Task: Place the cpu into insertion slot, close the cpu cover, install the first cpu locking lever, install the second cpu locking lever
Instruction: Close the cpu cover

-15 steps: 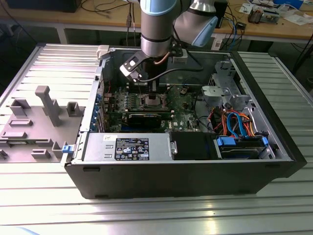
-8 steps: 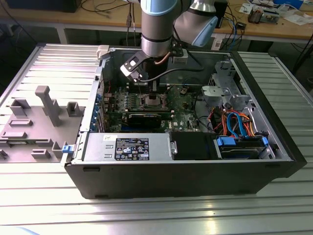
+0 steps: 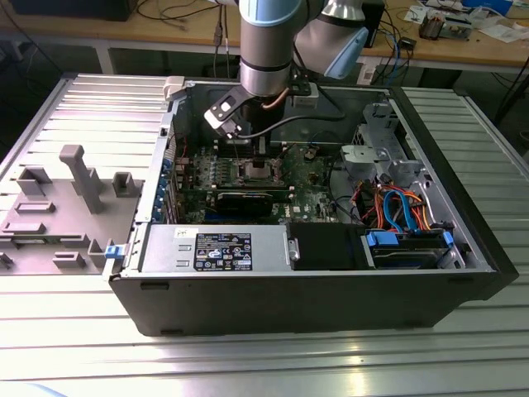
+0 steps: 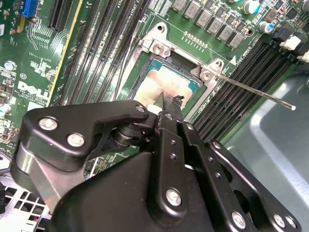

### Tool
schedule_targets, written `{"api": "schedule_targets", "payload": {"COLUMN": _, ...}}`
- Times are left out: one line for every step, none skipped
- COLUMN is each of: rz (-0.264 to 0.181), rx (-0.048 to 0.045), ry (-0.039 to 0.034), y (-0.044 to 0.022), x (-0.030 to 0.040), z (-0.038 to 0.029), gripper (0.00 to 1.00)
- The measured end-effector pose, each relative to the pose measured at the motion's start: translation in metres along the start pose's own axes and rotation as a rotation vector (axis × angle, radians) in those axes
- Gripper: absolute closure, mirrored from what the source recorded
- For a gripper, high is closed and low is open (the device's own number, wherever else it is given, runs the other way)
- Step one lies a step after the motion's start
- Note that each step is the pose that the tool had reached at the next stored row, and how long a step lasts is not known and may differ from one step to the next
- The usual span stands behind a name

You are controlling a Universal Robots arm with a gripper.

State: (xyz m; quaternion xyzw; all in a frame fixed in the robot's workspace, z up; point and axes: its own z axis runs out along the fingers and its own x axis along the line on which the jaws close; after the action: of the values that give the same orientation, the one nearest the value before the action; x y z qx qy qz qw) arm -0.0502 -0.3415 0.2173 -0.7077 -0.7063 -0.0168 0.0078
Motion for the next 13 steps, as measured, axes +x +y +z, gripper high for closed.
{"api": "schedule_targets", "payload": {"rz": 0.0, "rx": 0.0001, "ry": 0.0, "y": 0.0002, "x": 0.0, "z": 0.0, "gripper": 0.89}}
{"api": "schedule_targets", "payload": {"rz": 0.0, "rx": 0.0002, "ry": 0.0, "y": 0.0003, "x": 0.0, "z": 0.0, "gripper": 0.89}}
{"api": "schedule_targets", "payload": {"rz": 0.0, "rx": 0.0003, "ry": 0.0, "y": 0.0005, "x": 0.0, "z": 0.0, "gripper": 0.89}}
{"api": "schedule_targets", "payload": {"rz": 0.0, "rx": 0.0004, "ry": 0.0, "y": 0.0007, "x": 0.0, "z": 0.0, "gripper": 0.89}}
{"api": "schedule_targets", "payload": {"rz": 0.0, "rx": 0.0005, "ry": 0.0, "y": 0.0008, "x": 0.0, "z": 0.0, "gripper": 0.89}}
{"api": "schedule_targets", "payload": {"rz": 0.0, "rx": 0.0005, "ry": 0.0, "y": 0.001, "x": 0.0, "z": 0.0, "gripper": 0.89}}
{"api": "schedule_targets", "payload": {"rz": 0.0, "rx": 0.0006, "ry": 0.0, "y": 0.0012, "x": 0.0, "z": 0.0, "gripper": 0.89}}
{"api": "schedule_targets", "payload": {"rz": 0.0, "rx": 0.0008, "ry": 0.0, "y": 0.0014, "x": 0.0, "z": 0.0, "gripper": 0.89}}
{"api": "schedule_targets", "payload": {"rz": 0.0, "rx": 0.0009, "ry": 0.0, "y": 0.0016, "x": 0.0, "z": 0.0, "gripper": 0.89}}
{"api": "schedule_targets", "payload": {"rz": 0.0, "rx": 0.0009, "ry": 0.0, "y": 0.0017, "x": 0.0, "z": 0.0, "gripper": 0.89}}
{"api": "schedule_targets", "payload": {"rz": 0.0, "rx": 0.001, "ry": 0.0, "y": 0.0019, "x": 0.0, "z": 0.0, "gripper": 0.89}}
{"api": "schedule_targets", "payload": {"rz": 0.0, "rx": 0.001, "ry": 0.0, "y": 0.0019, "x": 0.0, "z": 0.0, "gripper": 0.89}}
{"api": "schedule_targets", "payload": {"rz": 0.0, "rx": 0.0011, "ry": 0.0, "y": 0.0019, "x": 0.0001, "z": -0.0002, "gripper": 0.89}}
